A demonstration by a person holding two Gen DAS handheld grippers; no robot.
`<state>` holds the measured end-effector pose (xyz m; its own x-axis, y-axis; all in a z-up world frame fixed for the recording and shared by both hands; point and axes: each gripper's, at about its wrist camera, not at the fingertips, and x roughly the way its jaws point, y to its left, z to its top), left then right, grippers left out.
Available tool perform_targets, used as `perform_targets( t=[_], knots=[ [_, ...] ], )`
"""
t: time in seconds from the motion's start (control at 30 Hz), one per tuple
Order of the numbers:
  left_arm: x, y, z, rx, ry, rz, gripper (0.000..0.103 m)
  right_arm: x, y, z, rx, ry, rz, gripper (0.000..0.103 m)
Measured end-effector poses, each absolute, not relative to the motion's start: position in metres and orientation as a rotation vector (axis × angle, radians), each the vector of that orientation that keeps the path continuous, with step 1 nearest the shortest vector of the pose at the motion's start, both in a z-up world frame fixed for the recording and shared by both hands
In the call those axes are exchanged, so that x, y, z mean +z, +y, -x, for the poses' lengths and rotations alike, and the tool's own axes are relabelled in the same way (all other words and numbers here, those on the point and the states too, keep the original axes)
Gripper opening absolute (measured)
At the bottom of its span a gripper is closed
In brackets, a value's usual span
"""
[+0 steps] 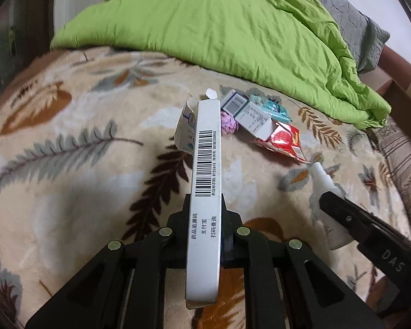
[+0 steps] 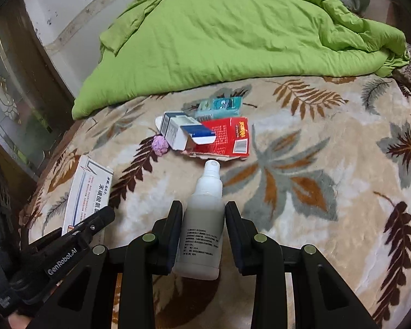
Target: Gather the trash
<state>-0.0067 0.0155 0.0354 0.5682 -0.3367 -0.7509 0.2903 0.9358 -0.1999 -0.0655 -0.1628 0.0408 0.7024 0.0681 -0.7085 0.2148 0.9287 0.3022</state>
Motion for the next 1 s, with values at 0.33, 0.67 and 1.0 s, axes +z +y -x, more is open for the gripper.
perform_targets(
  t=[0.33, 0.67, 1.0],
  knots=[
    [0.0383, 0.0168, 0.0057, -0.33, 0.874, 0.039, 0.013, 0.0416, -0.1599, 0.0621, -0.081, 0.775, -0.38, 0.035],
    [0.041, 0.0165, 0.007, -0.329, 0.862, 0.03, 0.013, 0.0429, -0.1596, 0.0627, -0.08, 0.763, -0.386, 0.035],
    [0.0417, 0.0158, 0.0082, -0.325, 0.857, 0.022, 0.013, 0.0434, -0.1614, 0.0631, -0.076, 0.761, -0.401, 0.035]
  ],
)
